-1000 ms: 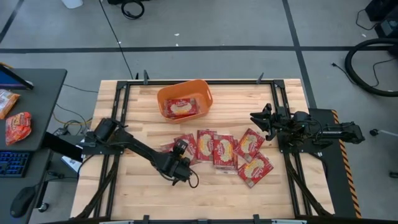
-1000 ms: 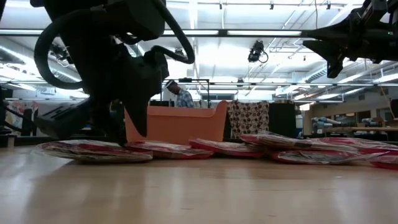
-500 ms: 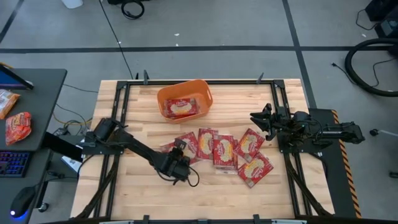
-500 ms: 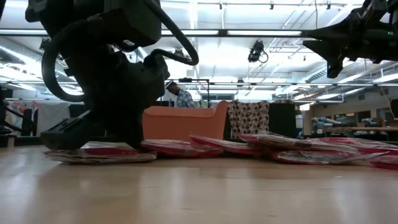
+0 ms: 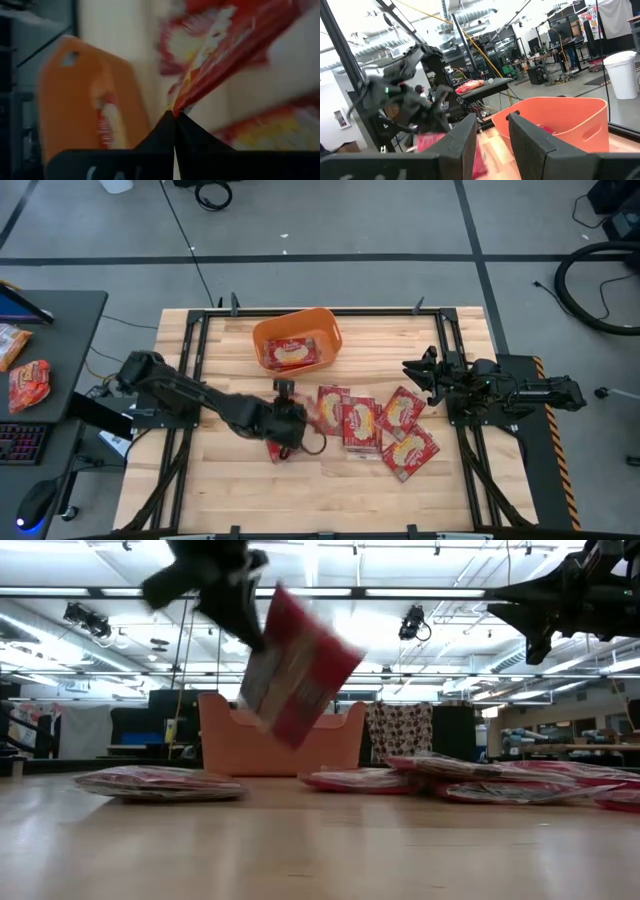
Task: Sort popcorn bags into baskets
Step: Put the red popcorn bag into the orange bin
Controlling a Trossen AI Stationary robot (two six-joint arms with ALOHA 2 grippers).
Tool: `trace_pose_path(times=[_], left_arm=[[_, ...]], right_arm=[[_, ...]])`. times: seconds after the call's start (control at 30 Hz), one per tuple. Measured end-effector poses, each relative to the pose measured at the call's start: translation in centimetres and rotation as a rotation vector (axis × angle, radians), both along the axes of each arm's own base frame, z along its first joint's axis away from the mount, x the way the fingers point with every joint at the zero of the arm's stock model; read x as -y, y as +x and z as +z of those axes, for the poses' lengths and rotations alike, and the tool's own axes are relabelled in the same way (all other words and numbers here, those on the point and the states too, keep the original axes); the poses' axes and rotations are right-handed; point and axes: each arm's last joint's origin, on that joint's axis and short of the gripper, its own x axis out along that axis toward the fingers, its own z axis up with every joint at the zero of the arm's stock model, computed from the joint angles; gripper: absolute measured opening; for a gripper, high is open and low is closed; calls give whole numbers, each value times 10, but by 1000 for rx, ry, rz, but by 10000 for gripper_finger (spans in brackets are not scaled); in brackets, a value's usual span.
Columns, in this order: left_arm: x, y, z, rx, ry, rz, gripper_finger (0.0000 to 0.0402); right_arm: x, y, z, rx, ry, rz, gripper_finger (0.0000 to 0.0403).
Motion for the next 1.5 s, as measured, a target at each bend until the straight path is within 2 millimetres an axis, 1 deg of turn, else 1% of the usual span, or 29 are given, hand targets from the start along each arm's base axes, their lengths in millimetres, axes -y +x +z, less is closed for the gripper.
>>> trace_pose_path(times=[0.13, 0.23, 0.33, 0.47, 0.6, 0.73, 0.93, 1.03, 1.1, 1.2, 1.27, 1.33, 1.43, 1.5], left_arm=[[-20, 6, 27, 112, 30, 110, 1], [-42, 11, 36, 150, 18, 204, 1], [-71, 16, 41, 201, -14, 330, 1], [-115, 13, 37, 199, -105, 512, 1], [-156, 5, 27, 140, -204, 677, 1], [-185, 2, 19, 117, -206, 768, 1], [-219, 1, 0, 60, -305, 842, 2], [-229, 3, -11, 10, -302, 832, 20], [-231, 5, -14, 8, -299, 828, 46], [-227, 11, -15, 10, -303, 754, 90], [-219, 15, -12, 0, -320, 681, 117], [-207, 21, -8, 6, -307, 586, 134], [-188, 28, -2, 72, -279, 429, 144], [-177, 30, -4, 127, -289, 325, 142]], right_arm=[[0, 0, 0, -1, 0, 0, 121], [0, 0, 0, -1, 0, 0, 121], [0, 0, 0, -1, 0, 0, 121], [0, 0, 0, -2, 0, 0, 121], [0, 0, 0, -1, 0, 0, 121], [0, 0, 0, 0, 0, -1, 121], [0, 0, 0, 2, 0, 0, 121], [0, 0, 0, 3, 0, 0, 121], [0, 0, 0, 3, 0, -1, 121], [0, 0, 0, 3, 0, -1, 121], [0, 0, 0, 3, 0, 0, 121], [0, 0, 0, 3, 0, -1, 121], [0, 0, 0, 3, 0, -1, 121], [0, 0, 0, 3, 0, -1, 121]])
